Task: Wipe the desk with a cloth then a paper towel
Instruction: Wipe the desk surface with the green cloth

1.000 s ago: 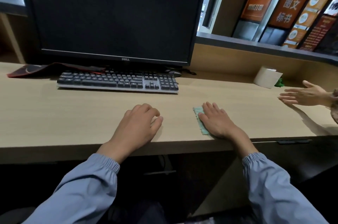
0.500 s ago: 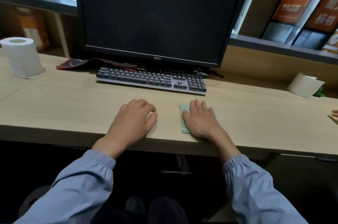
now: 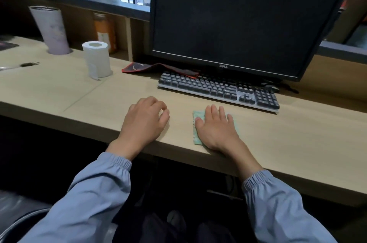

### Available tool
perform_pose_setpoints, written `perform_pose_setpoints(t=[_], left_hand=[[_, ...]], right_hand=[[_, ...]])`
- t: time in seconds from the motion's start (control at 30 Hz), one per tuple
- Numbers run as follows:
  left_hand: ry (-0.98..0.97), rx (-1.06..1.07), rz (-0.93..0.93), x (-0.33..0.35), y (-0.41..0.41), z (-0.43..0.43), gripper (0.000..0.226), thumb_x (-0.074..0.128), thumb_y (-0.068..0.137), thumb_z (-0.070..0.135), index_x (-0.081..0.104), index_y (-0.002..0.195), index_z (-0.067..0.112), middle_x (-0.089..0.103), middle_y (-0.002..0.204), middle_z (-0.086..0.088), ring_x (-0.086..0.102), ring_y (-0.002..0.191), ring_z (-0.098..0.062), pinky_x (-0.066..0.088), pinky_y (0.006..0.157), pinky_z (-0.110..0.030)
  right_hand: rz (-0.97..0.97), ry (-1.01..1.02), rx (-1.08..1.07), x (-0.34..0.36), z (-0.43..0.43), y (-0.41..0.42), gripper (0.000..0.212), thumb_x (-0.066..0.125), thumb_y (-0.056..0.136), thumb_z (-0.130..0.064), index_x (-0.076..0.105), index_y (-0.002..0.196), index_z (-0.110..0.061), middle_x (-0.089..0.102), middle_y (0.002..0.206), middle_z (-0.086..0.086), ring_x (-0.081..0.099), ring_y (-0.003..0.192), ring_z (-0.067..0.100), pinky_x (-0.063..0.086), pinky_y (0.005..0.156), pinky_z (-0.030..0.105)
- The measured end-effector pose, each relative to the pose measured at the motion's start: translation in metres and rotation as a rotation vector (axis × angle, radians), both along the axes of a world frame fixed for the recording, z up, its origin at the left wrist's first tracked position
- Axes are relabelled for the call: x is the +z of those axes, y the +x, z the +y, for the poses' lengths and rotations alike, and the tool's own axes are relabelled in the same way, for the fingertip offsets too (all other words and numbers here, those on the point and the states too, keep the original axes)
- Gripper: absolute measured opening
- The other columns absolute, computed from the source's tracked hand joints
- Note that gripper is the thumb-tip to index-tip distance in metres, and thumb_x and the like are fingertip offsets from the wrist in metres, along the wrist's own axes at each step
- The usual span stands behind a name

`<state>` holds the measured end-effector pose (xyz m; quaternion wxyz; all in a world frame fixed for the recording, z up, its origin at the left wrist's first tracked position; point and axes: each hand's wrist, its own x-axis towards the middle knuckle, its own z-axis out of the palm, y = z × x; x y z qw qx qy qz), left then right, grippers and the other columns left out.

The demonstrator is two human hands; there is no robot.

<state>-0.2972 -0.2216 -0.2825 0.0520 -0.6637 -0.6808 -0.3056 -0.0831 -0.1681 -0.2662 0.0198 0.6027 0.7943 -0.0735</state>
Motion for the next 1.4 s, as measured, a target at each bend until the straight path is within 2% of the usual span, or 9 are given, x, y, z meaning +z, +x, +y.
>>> perform_pose_setpoints(t=[0.37,0.63,0.87,0.97,1.03,1.4], left_hand=[[0.009,0.178,-0.026,-0.004,-0.077,-0.006,0.022,0.058,0.1,0.031,0.076,0.108,0.019,0.069,0.113,-0.002,0.06,0.106,-0.028,0.044,0.092,-0.045],[-0.004,0.309,-0.058,0.002,-0.139,-0.006,0.023,0.057,0.1,0.03,0.075,0.107,0.017,0.07,0.112,-0.006,0.06,0.108,-0.032,0.045,0.092,-0.046],[-0.016,0.301,-0.209,0.001,-0.183,0.0,0.021,0.057,0.099,0.025,0.074,0.105,0.016,0.068,0.103,-0.006,0.061,0.103,-0.031,0.048,0.092,-0.043],[0.001,0.303,-0.348,0.002,-0.19,0.001,0.021,0.054,0.1,0.023,0.074,0.106,0.019,0.068,0.106,-0.003,0.058,0.101,-0.021,0.04,0.088,-0.031],[0.01,0.306,-0.383,0.001,-0.193,0.0,0.022,0.053,0.101,0.021,0.073,0.108,0.019,0.069,0.11,-0.003,0.06,0.105,-0.021,0.038,0.088,-0.029],[-0.034,0.292,-0.358,-0.002,-0.198,-0.005,0.027,0.047,0.101,0.019,0.07,0.116,0.021,0.068,0.122,0.0,0.06,0.118,-0.024,0.048,0.099,-0.042]], right_hand=[[0.03,0.01,0.141,-0.004,-0.006,-0.117,0.073,0.005,0.103,-0.053,-0.01,0.162,-0.012,-0.018,0.169,0.006,-0.021,0.155,0.027,-0.009,0.125,0.051],[0.046,-0.003,0.185,-0.004,-0.01,-0.184,0.073,0.006,0.103,-0.051,-0.009,0.162,-0.011,-0.018,0.17,0.006,-0.022,0.154,0.028,-0.01,0.124,0.052],[0.077,-0.03,0.176,-0.001,-0.013,-0.237,0.072,0.007,0.104,-0.047,-0.009,0.162,-0.008,-0.017,0.17,0.007,-0.024,0.154,0.029,-0.013,0.124,0.051],[0.081,-0.031,0.169,0.0,-0.013,-0.257,0.072,0.008,0.104,-0.046,-0.008,0.161,-0.007,-0.016,0.17,0.009,-0.023,0.154,0.031,-0.013,0.123,0.052],[0.091,-0.027,0.161,0.0,-0.013,-0.27,0.073,0.009,0.103,-0.046,-0.007,0.161,-0.005,-0.014,0.17,0.01,-0.022,0.154,0.032,-0.013,0.123,0.052],[0.098,-0.055,0.044,0.005,0.014,-0.312,0.072,0.011,0.104,-0.046,-0.005,0.162,-0.005,-0.012,0.17,0.013,-0.019,0.155,0.035,-0.012,0.123,0.054]])
